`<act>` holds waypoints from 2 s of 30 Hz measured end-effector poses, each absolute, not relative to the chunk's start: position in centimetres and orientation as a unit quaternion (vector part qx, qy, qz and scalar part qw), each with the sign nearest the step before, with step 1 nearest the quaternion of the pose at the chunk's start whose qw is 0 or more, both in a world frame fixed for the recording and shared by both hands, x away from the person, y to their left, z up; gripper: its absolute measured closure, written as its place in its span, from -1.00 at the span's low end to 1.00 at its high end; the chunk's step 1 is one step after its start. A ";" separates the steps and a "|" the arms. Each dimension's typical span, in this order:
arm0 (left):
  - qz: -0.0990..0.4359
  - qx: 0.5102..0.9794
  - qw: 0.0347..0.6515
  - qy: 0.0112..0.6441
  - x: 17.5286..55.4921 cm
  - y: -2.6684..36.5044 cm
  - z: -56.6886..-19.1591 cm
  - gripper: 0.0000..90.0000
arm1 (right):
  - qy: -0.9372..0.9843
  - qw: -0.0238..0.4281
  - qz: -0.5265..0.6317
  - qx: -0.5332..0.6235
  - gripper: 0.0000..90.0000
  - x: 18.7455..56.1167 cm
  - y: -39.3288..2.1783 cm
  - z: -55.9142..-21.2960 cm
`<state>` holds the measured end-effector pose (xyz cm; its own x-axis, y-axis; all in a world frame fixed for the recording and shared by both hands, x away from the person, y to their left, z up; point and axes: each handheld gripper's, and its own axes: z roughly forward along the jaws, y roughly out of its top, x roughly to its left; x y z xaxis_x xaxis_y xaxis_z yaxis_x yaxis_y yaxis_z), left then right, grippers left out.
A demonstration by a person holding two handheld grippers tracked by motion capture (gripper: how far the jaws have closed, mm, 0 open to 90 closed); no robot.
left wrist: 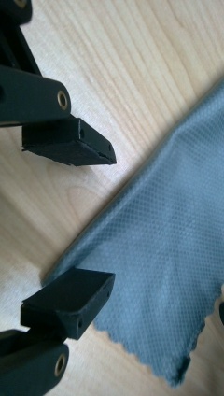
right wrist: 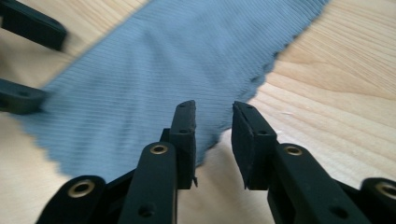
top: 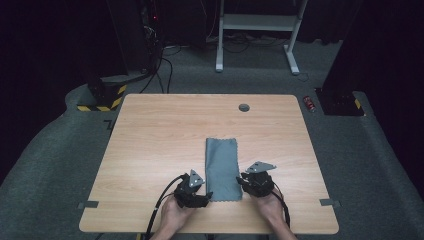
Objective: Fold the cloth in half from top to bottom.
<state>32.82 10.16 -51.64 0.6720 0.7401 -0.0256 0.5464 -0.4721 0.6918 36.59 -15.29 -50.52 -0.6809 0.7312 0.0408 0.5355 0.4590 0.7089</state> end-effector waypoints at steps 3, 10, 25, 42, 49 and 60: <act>0.150 0.846 0.346 0.377 32.6 10.1 -51.8 -0.17 | 0.847 0.132 0.367 0.362 0.48 35.5 -15.2 -50.4; 0.153 0.847 0.352 0.368 32.5 10.3 -51.9 -0.16 | 0.857 0.132 0.350 0.354 0.36 34.2 -15.0 -51.5; 0.157 0.843 0.357 0.371 31.9 12.7 -52.0 -0.15 | 0.861 0.139 0.347 0.345 0.40 32.9 -13.7 -51.7; 0.142 0.830 0.380 0.382 36.8 12.2 -49.7 -0.06 | 0.855 0.134 0.364 0.345 0.92 35.3 -14.2 -50.6; 0.154 0.823 0.386 0.388 41.0 10.8 -49.1 0.07 | 0.849 0.139 0.363 0.357 0.92 38.6 -12.5 -50.4; 0.154 0.831 0.373 0.382 46.5 7.3 -49.5 0.16 | 0.842 0.147 0.356 0.378 0.91 41.0 -11.2 -50.8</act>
